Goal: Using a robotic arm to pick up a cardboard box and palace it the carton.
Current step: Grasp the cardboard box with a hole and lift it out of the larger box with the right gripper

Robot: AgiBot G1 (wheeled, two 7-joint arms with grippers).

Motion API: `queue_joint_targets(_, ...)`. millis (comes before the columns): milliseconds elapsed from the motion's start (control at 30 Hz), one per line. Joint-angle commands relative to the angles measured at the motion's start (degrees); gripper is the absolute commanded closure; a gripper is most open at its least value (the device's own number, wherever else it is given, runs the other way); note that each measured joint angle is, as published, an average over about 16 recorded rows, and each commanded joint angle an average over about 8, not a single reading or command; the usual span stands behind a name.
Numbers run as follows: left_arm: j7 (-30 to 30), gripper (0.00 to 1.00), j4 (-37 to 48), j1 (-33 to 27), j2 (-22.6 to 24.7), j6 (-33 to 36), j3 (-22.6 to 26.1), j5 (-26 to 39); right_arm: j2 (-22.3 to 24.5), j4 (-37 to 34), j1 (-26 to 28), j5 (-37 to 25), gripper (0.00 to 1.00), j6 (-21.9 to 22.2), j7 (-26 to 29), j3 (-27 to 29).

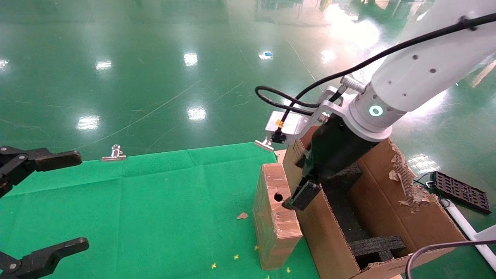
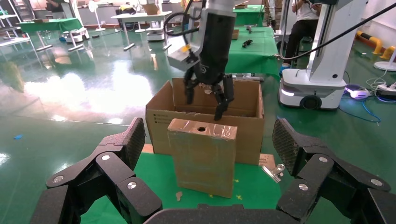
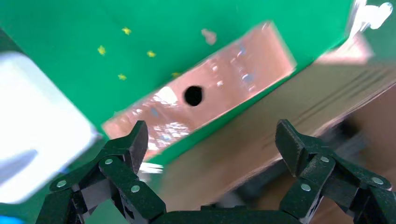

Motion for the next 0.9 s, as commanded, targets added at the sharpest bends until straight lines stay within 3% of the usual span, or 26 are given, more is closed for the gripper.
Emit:
queue_joint_targets(33,0.0,0.0,0.0,0.0,0.0,0.0,0.01,0.0,-0.13,-1.5,-0.2,0.04,0.0,-0.65,5.19,-0.74)
queue_joint_targets(267,0.01,0.0,0.0,-0.01,-0.01,-0.01,0.02,-0.02,0.63,-9.83,-4.23,5.75,0.0,0.13,6.92,-0.33)
queue_joint_targets(633,0.03,0.0,0.0,-0.01,-0.02,-0.02,0.05,-0.04,-1.68,-16.08,-7.88,6.55,0.0,1.86,5.91,-0.93)
queue_joint_targets(700,0.03,0.0,0.0,-0.01,-0.02,-0.02,0.06,-0.04,-2.28,-16.53,-8.11,6.2,0.14,2.02,5.62,-1.1)
queue_joint_targets(800,0.03,0.03,0.0,-0.01,-0.03,-0.03,0.07,-0.04,-3.08,-16.71,-8.14,5.25,0.5,2.0,5.43,-1.56)
queue_joint_targets(900,0.04,0.22,0.0,-0.02,-0.03,-0.03,0.07,-0.05,-3.66,-16.33,-7.88,4.13,0.88,1.75,5.81,-2.1)
